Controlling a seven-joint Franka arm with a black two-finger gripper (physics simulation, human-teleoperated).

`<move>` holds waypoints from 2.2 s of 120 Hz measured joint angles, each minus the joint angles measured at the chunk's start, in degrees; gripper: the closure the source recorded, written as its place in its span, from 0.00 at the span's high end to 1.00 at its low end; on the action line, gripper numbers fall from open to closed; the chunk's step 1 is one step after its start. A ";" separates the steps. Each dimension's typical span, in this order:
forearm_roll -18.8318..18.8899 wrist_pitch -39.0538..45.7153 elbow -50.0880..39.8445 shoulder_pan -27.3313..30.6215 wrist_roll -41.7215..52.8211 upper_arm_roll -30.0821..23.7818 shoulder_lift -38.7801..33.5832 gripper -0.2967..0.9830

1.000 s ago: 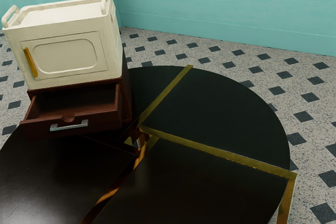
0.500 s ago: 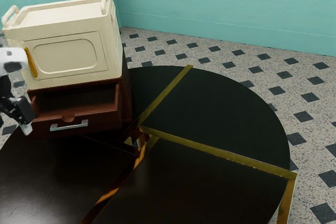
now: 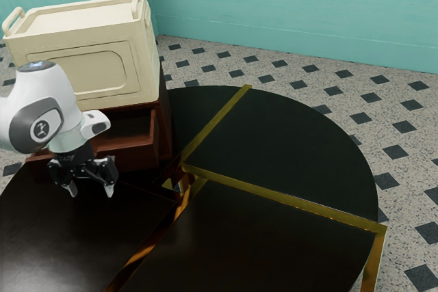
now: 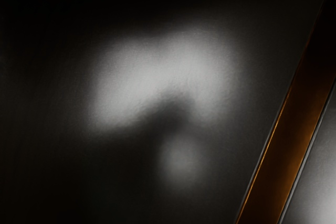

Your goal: Push the drawer handle with one arm to close the drawer

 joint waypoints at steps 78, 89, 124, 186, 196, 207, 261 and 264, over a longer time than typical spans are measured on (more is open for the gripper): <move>2.48 3.95 3.55 -0.17 -16.37 3.39 6.03 0.25; 4.55 4.43 3.86 -0.69 -17.63 5.30 6.72 0.21; 6.42 5.62 8.83 -0.98 -20.40 6.59 12.46 0.16; 7.20 7.55 15.40 -0.45 -21.69 7.54 18.36 0.16; 7.58 8.58 15.95 -0.29 -21.79 7.55 18.89 0.15; 7.76 9.43 16.98 -0.39 -21.90 7.84 19.50 0.15; 7.89 10.75 23.56 0.03 -22.15 8.99 25.15 0.15; 7.90 10.77 23.80 -0.01 -22.16 9.01 25.30 0.15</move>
